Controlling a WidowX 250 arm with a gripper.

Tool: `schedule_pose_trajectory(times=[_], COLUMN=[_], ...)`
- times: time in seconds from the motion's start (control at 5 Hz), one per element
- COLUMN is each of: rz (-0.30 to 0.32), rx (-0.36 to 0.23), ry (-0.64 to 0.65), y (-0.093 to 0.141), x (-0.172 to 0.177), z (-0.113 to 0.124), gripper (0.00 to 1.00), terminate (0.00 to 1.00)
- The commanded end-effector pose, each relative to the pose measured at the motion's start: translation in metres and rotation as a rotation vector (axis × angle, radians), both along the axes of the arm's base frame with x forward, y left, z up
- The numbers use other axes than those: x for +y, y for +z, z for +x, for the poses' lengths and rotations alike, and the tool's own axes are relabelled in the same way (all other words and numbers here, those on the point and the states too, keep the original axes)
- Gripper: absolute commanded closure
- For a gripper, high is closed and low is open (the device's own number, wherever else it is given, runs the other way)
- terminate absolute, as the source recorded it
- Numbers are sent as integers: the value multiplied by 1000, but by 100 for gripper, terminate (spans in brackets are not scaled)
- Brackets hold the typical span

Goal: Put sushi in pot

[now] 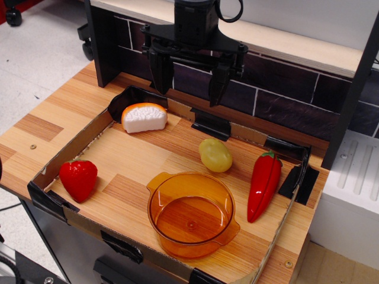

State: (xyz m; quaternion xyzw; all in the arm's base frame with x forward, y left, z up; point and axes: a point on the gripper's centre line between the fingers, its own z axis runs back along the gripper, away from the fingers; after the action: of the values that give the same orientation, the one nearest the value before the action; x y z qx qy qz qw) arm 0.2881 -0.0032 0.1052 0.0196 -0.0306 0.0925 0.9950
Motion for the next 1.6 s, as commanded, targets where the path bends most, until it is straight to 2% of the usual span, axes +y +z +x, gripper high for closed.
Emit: schedule_pose_trajectory(times=[0.0, 0.2, 0.4, 0.6, 0.8, 1.2, 1.4], rz=[0, -61, -125, -140, -98, -33, 8], rx=[0, -36, 1, 80, 141, 109, 68], ry=[0, -239, -486, -731, -905, -1017, -1042], y=[0, 14, 16, 7, -7, -31, -42], x=[0, 16, 35, 57, 81, 86, 84], z=[0, 4, 9, 17, 28, 20, 14], gripper=[0, 0, 0, 0, 0, 0, 0], terminate=[0, 0, 0, 0, 0, 0, 0])
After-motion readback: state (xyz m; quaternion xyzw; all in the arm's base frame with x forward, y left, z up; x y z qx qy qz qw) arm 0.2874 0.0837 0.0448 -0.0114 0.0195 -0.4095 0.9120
